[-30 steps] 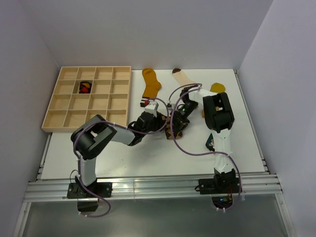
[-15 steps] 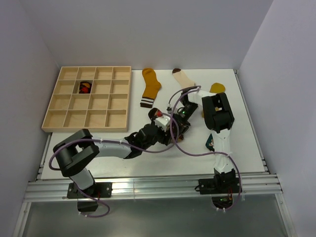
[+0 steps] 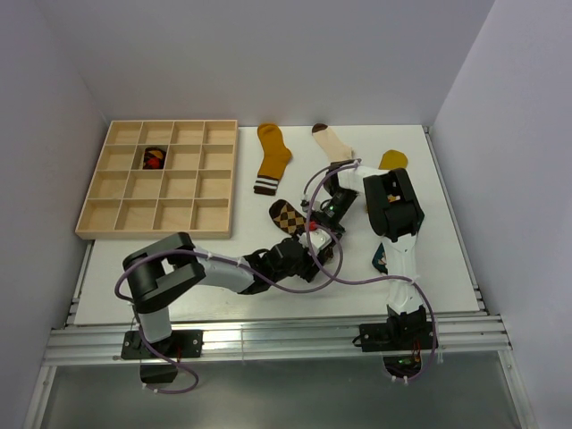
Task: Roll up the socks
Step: Roll the sock at the center of the board.
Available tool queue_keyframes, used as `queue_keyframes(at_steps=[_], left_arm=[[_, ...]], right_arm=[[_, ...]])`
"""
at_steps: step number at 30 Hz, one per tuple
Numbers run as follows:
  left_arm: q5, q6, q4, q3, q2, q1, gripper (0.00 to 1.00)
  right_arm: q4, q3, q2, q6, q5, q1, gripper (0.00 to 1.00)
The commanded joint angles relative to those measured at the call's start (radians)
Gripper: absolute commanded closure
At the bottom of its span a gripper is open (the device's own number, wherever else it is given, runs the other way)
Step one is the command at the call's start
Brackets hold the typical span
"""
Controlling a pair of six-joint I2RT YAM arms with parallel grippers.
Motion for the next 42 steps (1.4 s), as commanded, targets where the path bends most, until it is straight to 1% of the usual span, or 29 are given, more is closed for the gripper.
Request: queue_keyframes(at_steps=[1, 6, 10, 13, 14, 16, 17, 18, 19, 20, 21, 22, 25, 26, 27, 28, 29, 30, 32, 33, 36, 37, 38, 39, 40, 42], left_arm=[[0.010, 0.006, 0.038, 0.035, 0.028, -0.008, 0.32], [-0.057, 0.006, 0.046, 0.046, 0.087, -0.009, 0.33], [-0.053, 0.001, 0.034, 0.052, 0.114, -0.010, 0.38], [-0.058, -0.015, 0.021, 0.052, 0.126, -0.010, 0.52], [-0.053, -0.023, 0.020, 0.049, 0.127, -0.012, 0.60], [-0.038, -0.048, 0.018, 0.044, 0.127, -0.012, 0.66], [-0.030, -0.055, 0.015, 0.040, 0.127, -0.012, 0.72], [-0.022, -0.063, 0.009, 0.038, 0.127, -0.012, 0.75], [-0.006, -0.080, 0.004, 0.037, 0.127, -0.012, 0.80], [0.002, -0.089, 0.001, 0.035, 0.127, -0.012, 0.84], [0.011, -0.100, -0.011, 0.034, 0.129, -0.009, 0.90], [0.021, -0.127, -0.019, 0.030, 0.127, -0.005, 1.00], [0.079, -0.184, -0.061, 0.027, 0.123, 0.021, 1.00], [0.112, -0.198, -0.078, 0.027, 0.121, 0.027, 1.00], [0.125, -0.212, -0.097, 0.030, 0.117, 0.042, 1.00], [0.133, -0.242, -0.156, 0.046, 0.117, 0.048, 1.00], [0.145, -0.255, -0.183, 0.053, 0.117, 0.053, 1.00], [0.175, -0.265, -0.198, 0.052, 0.106, 0.063, 1.00], [0.180, -0.305, -0.261, 0.057, 0.089, 0.070, 1.00], [0.232, -0.318, -0.270, 0.052, 0.068, 0.082, 1.00], [0.298, -0.379, -0.286, 0.020, 0.020, 0.116, 1.00], [0.355, -0.409, -0.289, 0.009, 0.014, 0.128, 1.00], [0.390, -0.423, -0.310, 0.009, 0.012, 0.143, 1.00], [0.425, -0.434, -0.328, 0.017, 0.018, 0.175, 1.00], [0.482, -0.457, -0.353, 0.027, 0.023, 0.191, 1.00], [0.543, -0.479, -0.400, 0.055, 0.040, 0.224, 1.00]], right_arm=[[0.087, -0.023, 0.005, -0.040, 0.162, 0.010, 0.89], [0.104, -0.023, -0.001, -0.038, 0.167, 0.012, 0.89], [0.108, -0.027, -0.006, -0.046, 0.169, 0.012, 0.88], [0.116, -0.026, -0.011, -0.046, 0.172, 0.010, 0.87], [0.121, -0.026, -0.017, -0.041, 0.175, 0.012, 0.86], [0.131, -0.029, -0.023, -0.038, 0.175, 0.010, 0.84], [0.136, -0.030, -0.031, -0.035, 0.175, 0.010, 0.81], [0.145, -0.038, -0.034, -0.035, 0.173, 0.012, 0.80], [0.151, -0.041, -0.038, -0.032, 0.175, 0.012, 0.78], [0.159, -0.046, -0.047, -0.027, 0.176, 0.010, 0.75], [0.182, -0.058, -0.057, -0.023, 0.179, 0.012, 0.73], [0.199, -0.069, -0.070, -0.014, 0.181, 0.010, 0.66], [0.266, -0.108, -0.138, 0.006, 0.167, 0.004, 0.56], [0.285, -0.125, -0.178, 0.011, 0.165, 0.001, 0.50], [0.320, -0.132, -0.199, 0.016, 0.164, -0.002, 0.48], [0.340, -0.139, -0.221, 0.031, 0.164, -0.011, 0.45], [0.357, -0.150, -0.260, 0.039, 0.164, -0.014, 0.42], [0.384, -0.155, -0.280, 0.046, 0.161, -0.022, 0.42], [0.407, -0.156, -0.326, 0.072, 0.144, -0.045, 0.41], [0.435, -0.159, -0.340, 0.086, 0.139, -0.057, 0.41], [0.490, -0.173, -0.394, 0.123, 0.120, -0.117, 0.40], [0.507, -0.184, -0.409, 0.134, 0.115, -0.134, 0.40], [0.521, -0.202, -0.438, 0.134, 0.110, -0.166, 0.40], [0.535, -0.210, -0.454, 0.123, 0.090, -0.178, 0.41], [0.546, -0.223, -0.472, 0.103, 0.092, -0.186, 0.41], [0.596, -0.285, -0.541, 0.076, 0.110, -0.200, 0.41]])
